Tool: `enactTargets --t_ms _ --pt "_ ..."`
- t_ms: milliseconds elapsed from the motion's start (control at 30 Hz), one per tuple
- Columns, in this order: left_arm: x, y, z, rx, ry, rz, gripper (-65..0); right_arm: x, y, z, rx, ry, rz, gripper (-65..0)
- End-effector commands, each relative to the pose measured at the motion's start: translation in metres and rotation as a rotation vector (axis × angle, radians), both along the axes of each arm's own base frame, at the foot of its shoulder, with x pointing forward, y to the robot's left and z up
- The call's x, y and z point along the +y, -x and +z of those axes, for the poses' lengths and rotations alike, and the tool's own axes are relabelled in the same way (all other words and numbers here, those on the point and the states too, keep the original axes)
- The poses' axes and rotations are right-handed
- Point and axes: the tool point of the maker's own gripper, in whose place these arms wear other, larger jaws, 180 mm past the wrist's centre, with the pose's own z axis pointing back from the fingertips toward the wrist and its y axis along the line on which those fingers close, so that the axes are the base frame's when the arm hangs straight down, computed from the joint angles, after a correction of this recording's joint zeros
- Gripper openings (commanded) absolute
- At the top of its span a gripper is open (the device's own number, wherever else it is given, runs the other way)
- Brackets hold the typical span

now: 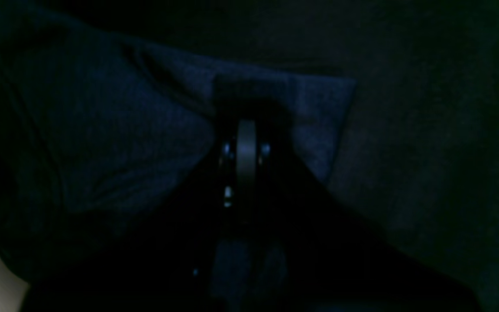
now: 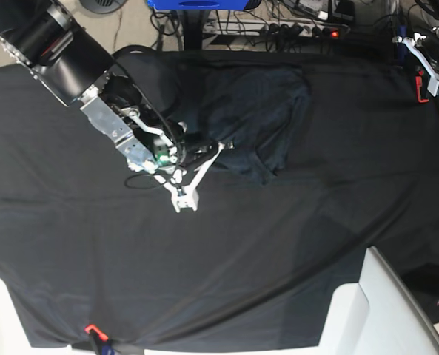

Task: Fold the T-shirt properly
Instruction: 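Release the fabric and withdraw the right gripper beside the bundle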

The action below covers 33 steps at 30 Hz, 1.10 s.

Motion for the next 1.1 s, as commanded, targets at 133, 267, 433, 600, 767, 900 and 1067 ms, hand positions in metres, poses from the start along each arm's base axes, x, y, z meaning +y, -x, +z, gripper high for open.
enactTargets --t_ms 133,267,433,600,767,900,1067 --pt "0.008 -0.006 0.010 -0.021 -0.024 -0.013 -65.0 0.009 -0.013 0.033 -0.092 -0.050 -0.012 -65.0" --pt "0.008 -0.006 0.010 -0.021 -0.024 -0.013 -65.0 0.017 0.007 0.058 -0.088 -0.108 0.008 -65.0" --pt "0.009 -0.007 0.011 -0.021 -0.028 -0.016 -65.0 0.011 0.051 0.053 0.038 -0.136 0.004 -65.0" --pt "0.010 -0.013 0.013 -0.035 -0.030 -0.016 -65.0 0.002 0.093 0.038 0.114 -0.136 -0.005 -65.0" --pt "0.010 -0.018 0.013 -0.044 -0.029 -0.017 -65.0 -0.003 0.107 0.025 0.133 -0.123 -0.022 -65.0" --pt "0.009 -0.022 0.014 -0.054 -0.027 -0.016 -65.0 -0.024 0.108 0.014 0.130 -0.072 -0.032 -65.0" --pt "0.009 -0.022 0.014 -0.054 -0.028 -0.016 -65.0 -0.046 0.105 0.008 0.113 -0.025 -0.040 -65.0"
